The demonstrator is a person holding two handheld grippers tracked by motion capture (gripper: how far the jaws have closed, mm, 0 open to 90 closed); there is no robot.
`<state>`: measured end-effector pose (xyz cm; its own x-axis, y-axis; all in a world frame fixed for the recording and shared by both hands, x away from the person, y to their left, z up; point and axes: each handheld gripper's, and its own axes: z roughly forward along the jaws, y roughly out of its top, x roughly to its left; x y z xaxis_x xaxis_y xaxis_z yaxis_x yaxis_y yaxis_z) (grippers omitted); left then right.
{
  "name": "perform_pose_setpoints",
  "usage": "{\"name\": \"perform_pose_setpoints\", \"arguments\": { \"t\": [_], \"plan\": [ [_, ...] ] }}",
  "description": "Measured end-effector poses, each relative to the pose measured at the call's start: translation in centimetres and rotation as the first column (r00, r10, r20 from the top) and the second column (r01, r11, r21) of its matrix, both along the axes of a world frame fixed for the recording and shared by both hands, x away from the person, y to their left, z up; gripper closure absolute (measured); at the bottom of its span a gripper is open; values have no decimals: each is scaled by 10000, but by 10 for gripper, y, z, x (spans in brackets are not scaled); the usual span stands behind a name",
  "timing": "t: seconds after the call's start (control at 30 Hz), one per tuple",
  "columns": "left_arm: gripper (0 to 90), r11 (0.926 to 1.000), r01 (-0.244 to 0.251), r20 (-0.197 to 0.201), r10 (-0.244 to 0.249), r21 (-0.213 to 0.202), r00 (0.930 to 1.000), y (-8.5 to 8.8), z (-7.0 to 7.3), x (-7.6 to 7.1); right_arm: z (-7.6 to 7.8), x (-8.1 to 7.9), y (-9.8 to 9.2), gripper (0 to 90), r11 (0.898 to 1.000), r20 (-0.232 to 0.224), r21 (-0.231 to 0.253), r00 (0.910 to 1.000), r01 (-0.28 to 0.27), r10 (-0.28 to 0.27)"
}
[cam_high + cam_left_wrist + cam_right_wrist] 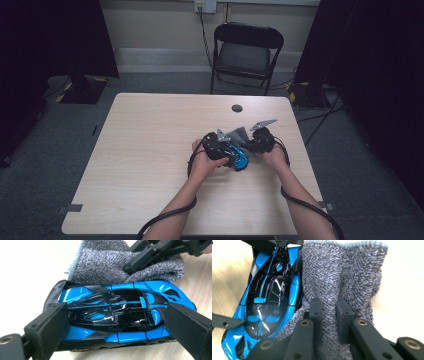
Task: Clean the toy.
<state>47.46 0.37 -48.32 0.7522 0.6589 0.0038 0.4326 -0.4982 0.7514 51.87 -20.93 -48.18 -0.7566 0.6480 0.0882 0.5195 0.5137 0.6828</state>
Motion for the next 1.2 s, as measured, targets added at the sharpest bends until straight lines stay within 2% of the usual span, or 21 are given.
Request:
{"name": "perform_pose_setpoints", "arguments": {
  "t": [0.53,1.2],
  "plan": [
    [54,10000,12,-22,-12,22,10000,0,0,0,-1,-13,-15,780,9996,-107,252,9999,103,-100],
    [54,10000,17,-18,-17,13,10000,0,0,0,0,-31,-31,776,9999,-64,102,10000,-47,48]
  ]
}}
